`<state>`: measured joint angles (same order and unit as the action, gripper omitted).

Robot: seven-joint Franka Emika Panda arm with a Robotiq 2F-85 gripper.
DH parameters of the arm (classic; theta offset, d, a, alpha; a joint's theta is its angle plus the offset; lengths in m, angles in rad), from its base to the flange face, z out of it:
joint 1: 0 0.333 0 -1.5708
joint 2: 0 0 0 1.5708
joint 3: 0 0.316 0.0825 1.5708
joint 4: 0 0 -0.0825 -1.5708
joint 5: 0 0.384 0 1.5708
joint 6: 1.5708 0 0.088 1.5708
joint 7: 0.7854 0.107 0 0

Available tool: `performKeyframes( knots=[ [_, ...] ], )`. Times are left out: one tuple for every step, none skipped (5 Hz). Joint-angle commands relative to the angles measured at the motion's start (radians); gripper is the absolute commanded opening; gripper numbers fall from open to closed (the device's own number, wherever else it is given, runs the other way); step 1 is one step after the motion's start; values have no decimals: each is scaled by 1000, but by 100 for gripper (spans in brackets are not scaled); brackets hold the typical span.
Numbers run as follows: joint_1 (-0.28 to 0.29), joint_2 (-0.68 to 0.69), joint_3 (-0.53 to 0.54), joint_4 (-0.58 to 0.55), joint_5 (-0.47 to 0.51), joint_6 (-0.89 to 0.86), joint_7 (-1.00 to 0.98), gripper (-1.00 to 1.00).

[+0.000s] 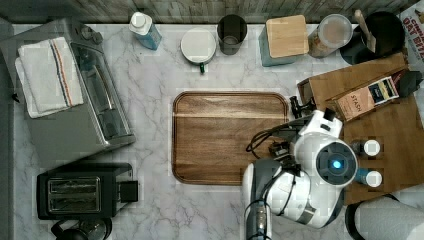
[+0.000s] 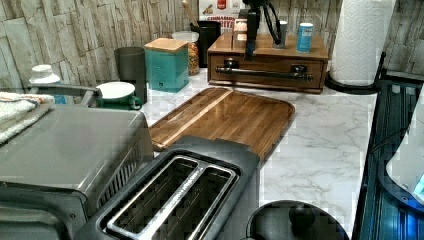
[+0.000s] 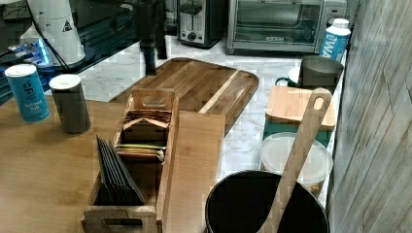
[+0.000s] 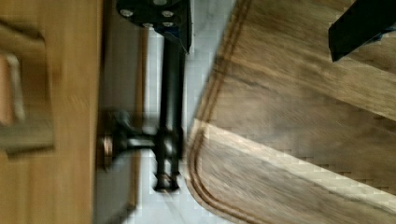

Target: Open the drawer.

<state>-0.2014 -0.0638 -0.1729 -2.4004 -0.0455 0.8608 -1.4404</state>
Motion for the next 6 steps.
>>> performKeyframes(
  knots=[
    [-17,41,-11,-3,-32,62,-26,100],
    [-8,70,-18,9,-17,64,-52,100],
    [-5,98,-12,14,-55,93,0,100],
    [-14,130,-17,17,-69,144,6,100],
    [-17,139,-29,-9,-76,215,6,100],
    [-17,158,-34,-22,-71,276,11,100]
  ],
)
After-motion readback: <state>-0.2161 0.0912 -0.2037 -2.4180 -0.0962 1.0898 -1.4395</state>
